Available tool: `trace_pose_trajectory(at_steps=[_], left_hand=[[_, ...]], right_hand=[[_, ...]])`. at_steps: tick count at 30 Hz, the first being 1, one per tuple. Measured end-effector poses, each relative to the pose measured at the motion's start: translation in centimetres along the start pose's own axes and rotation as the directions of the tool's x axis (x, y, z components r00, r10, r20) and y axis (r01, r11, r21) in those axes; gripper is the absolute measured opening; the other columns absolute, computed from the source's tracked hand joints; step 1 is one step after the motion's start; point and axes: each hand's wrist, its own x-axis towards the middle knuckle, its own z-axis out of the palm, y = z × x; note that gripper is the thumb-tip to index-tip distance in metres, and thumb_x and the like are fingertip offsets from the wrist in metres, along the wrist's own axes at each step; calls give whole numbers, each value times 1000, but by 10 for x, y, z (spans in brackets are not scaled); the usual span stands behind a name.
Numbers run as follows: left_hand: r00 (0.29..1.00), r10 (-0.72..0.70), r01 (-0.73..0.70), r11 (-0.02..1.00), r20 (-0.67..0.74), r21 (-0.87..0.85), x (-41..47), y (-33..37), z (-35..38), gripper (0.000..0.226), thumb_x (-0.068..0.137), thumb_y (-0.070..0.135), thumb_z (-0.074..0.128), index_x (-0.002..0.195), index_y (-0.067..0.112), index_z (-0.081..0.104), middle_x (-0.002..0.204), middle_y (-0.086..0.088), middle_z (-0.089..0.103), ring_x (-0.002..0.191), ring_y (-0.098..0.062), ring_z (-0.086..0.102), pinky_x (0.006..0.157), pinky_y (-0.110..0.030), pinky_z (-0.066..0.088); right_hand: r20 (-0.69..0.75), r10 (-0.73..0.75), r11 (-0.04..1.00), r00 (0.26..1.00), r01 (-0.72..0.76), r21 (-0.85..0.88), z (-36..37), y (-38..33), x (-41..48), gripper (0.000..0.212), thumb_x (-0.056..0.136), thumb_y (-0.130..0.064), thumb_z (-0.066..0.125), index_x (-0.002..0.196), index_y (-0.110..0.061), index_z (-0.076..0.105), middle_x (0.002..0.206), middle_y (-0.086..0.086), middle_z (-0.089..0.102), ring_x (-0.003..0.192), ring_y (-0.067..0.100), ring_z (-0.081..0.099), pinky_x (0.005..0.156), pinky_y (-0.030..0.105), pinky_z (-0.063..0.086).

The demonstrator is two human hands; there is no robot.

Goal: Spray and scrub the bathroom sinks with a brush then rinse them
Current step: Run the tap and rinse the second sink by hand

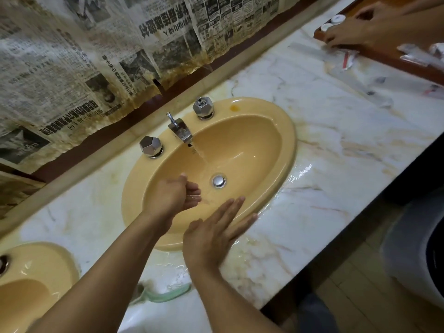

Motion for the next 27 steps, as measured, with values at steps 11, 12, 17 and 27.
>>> trace_pose_trajectory(at_steps=[11, 12, 17, 27], left_hand=[[991, -126, 129, 990, -54, 51, 29, -60, -81, 43, 111, 23, 45, 104, -13, 68, 107, -29, 72, 102, -38, 71, 95, -40, 58], [991, -128, 131, 990, -47, 47, 32, -60, -81, 43, 111, 23, 46, 104, -13, 67, 106, -28, 72, 99, -37, 71, 93, -39, 58], [990, -139, 141, 984, -19, 106, 42, -58, -67, 42, 112, 23, 44, 105, -12, 67, 103, -27, 70, 86, -30, 68, 83, -34, 58], [975, -217, 223, 951, 48, -216, 61, -46, -46, 41, 112, 24, 40, 116, -8, 65, 113, -24, 73, 106, -33, 71, 88, -39, 57]], right_hand=[[-119, 79, 983, 990, -58, 175, -30, 86, 195, 79, 85, -1, 45, 157, 9, 14, 167, 21, 12, 155, 34, 13, 126, 41, 17], [-133, 109, 979, 985, -83, 185, -26, 81, 180, 80, 83, -2, 46, 156, 10, 15, 166, 23, 13, 155, 36, 14, 126, 42, 17], [-98, -12, 997, 995, 4, -79, -6, 36, 51, 83, 76, -14, 56, 142, 27, 29, 152, 47, 21, 149, 58, 5, 119, 64, 22], [-34, 19, 998, 999, -17, 65, -35, 87, 170, 83, 80, -13, 41, 154, 15, 16, 165, 30, 10, 154, 41, 9, 125, 49, 18]])
